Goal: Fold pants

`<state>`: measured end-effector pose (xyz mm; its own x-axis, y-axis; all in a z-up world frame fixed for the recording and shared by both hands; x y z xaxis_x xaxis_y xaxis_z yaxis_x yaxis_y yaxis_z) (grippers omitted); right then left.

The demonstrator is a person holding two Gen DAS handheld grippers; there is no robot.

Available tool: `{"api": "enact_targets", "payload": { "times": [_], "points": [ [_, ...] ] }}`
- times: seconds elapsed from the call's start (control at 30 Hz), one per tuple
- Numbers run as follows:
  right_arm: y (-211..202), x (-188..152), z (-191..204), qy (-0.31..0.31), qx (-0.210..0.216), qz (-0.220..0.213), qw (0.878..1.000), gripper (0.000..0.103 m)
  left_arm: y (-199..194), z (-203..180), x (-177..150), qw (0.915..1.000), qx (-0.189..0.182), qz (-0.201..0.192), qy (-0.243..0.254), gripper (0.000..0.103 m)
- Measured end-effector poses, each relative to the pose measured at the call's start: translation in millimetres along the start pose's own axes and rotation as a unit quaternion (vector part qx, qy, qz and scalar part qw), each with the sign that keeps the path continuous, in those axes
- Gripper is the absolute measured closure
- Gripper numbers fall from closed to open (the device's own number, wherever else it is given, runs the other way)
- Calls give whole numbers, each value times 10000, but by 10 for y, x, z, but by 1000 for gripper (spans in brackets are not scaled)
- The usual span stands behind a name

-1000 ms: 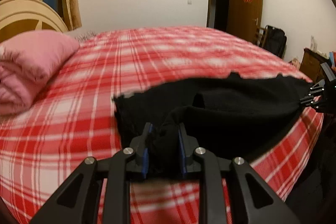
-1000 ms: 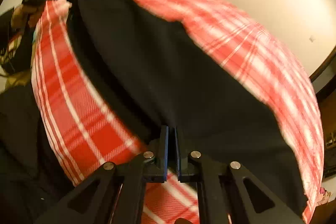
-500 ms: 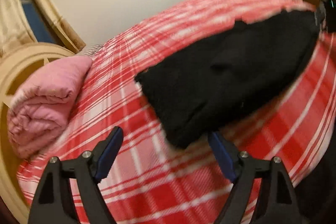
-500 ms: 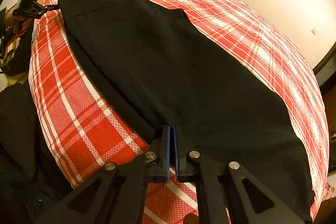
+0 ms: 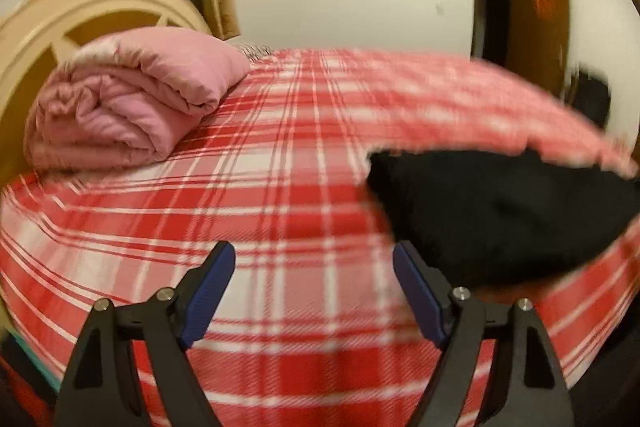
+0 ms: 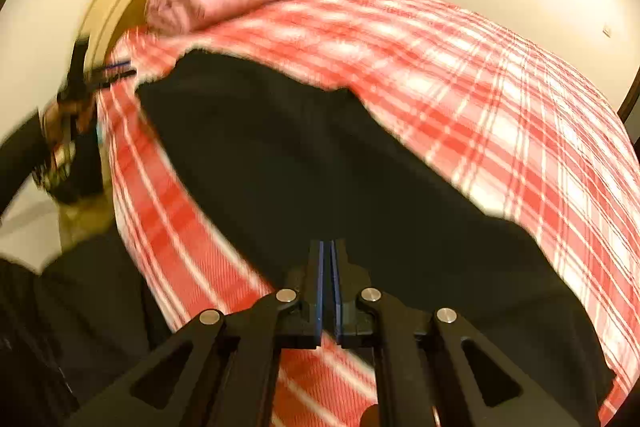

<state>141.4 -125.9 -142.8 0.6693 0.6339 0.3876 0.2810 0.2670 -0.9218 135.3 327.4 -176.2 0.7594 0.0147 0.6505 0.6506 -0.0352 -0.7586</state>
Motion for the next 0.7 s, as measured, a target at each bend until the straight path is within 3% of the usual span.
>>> {"api": "enact_targets", "payload": {
  "times": [0.1, 0.23, 0.33, 0.43, 0.6, 0.7],
  "points": [
    [174, 383, -54, 183, 105, -101, 9997, 99, 78, -371, 113, 9996, -189, -75, 191, 20],
    [593, 932, -156, 627, 686, 64, 9957, 98, 241, -909, 144, 9959, -378, 13, 819, 20],
    [841, 1292, -169, 884, 1127, 100, 9896, 98, 401, -1156, 114, 9911, -172, 120, 1312, 20],
    [1095, 1583, -212, 1155, 1378, 163, 9836, 98, 582, -1179, 61, 9882, 79, 281, 1502, 19],
    [1593, 1828, -339, 1414, 1083, 506, 9827, 98, 668, -1055, 90, 9912, -91, 382, 1262, 8],
    [1679, 1825, -397, 1547, 1277, 543, 9782, 98, 704, -1034, 89, 9913, -173, 418, 1234, 5]
  ]
}}
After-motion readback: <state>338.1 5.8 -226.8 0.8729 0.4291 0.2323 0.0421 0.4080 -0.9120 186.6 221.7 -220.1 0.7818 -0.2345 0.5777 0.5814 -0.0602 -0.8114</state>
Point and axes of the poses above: each gripper's, at about its wrist camera, not at the fingertips, and y roughly the way its jaws point, z to its left, x to its top, the point moved 7 cm from there along y, roughly the way its jaws point, and after that the axes turned 14 degrees about z, right-handed, at the moved point
